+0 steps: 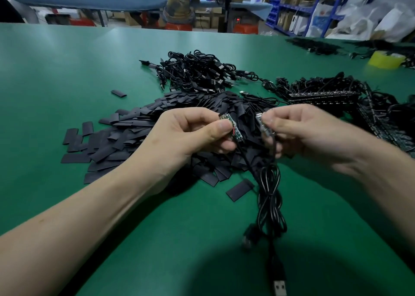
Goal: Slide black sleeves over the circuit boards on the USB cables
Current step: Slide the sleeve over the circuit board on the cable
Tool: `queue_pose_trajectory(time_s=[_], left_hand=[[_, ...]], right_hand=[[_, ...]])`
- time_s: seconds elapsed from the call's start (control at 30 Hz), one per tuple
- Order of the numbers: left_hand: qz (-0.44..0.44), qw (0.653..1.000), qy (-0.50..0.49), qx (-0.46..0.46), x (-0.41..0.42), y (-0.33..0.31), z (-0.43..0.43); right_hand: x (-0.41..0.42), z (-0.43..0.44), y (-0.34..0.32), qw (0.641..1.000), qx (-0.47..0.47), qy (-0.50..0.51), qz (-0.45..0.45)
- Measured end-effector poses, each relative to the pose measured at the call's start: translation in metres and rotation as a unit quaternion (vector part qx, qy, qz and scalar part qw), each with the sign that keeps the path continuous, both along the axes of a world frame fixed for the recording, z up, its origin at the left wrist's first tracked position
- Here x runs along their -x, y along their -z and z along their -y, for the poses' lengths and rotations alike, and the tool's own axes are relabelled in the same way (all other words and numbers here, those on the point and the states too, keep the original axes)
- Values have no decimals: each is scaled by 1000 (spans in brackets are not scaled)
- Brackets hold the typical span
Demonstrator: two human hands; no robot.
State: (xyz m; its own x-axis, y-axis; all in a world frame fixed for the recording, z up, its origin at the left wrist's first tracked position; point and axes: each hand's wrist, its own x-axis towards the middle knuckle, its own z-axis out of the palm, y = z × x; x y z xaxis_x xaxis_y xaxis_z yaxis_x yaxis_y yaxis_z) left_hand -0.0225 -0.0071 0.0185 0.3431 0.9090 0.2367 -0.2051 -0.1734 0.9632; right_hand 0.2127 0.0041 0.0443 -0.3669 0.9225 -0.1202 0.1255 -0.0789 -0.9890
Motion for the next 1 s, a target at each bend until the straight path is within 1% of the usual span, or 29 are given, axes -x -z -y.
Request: queue_pose_trajectory(time_s=[0.07,0.13,0.2,0.33,0.4,0.43,0.5,0.57,0.6,0.63,0.67,0.7,0.73,0.77,0.8,0.83,0.87,0.93,0.97,1.0], left_hand=[[13,1000,-4,2,2,-1,0],[28,1000,-5,5,4,-3,0],[41,999,-10,8,5,-4,-1],[61,998,-28,21,6,-4,-3],[63,997,-28,23,8,-5,-4],[60,998,-26,19,8,-5,-5],[48,999,-19,3,9,-3,-5],[21,999,-21,-22,7,-1,-3],[2,999,-29,-37,6,0,-2],[-18,997,-41,-55,5,1,-2],[-39,995,-54,-74,4,2,-2],[-56,992,-68,-91,3,2,-2],[-68,989,-81,-103,3,2,-2],[-75,987,-93,-112,2,2,-2],[-76,986,-99,-115,2,2,-3],[-70,986,-102,-111,1,2,-2],[-59,987,-104,-104,1,2,-2],[-40,989,-108,-93,-1,3,-2],[-39,989,-111,-91,-2,4,-1],[-43,988,-113,-92,-2,4,-1]], right_hand=[[-18,-7,-9,999,2,7,37],[-30,-12,-11,999,18,12,27],[-37,-16,-6,999,34,31,-16],[-43,-23,0,988,42,40,-144],[-50,-24,-2,986,40,22,-158],[-54,-25,-4,990,31,16,-137],[-61,-26,-6,999,-9,6,-45],[-61,-24,-6,994,-57,13,96],[-58,-23,-6,980,-84,26,179],[-54,-23,-4,956,-122,50,264],[-48,-23,-2,919,-177,85,343],[-42,-23,1,873,-238,126,406],[-33,-21,3,830,-293,157,447],[-22,-18,4,804,-338,168,460],[-11,-14,5,796,-374,163,447],[-1,-9,7,804,-398,150,415],[8,-4,10,828,-402,130,368],[26,7,17,902,-340,66,258],[34,11,21,930,-298,29,215],[39,14,25,945,-271,1,183]])
